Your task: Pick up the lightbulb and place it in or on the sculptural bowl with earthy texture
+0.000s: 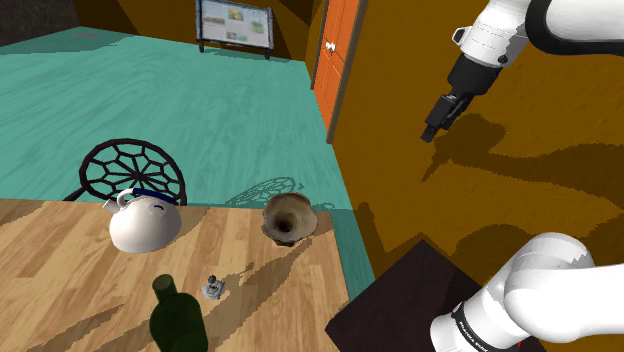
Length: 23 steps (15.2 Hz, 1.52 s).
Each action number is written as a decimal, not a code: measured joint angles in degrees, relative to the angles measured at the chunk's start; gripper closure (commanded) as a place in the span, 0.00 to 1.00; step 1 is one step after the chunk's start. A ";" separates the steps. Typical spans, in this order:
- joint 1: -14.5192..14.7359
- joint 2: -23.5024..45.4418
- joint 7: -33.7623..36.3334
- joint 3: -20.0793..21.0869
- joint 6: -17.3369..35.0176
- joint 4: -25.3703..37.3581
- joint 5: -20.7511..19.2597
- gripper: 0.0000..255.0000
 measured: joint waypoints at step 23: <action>4.13 21.73 23.54 18.94 29.99 -10.06 9.78 0.00</action>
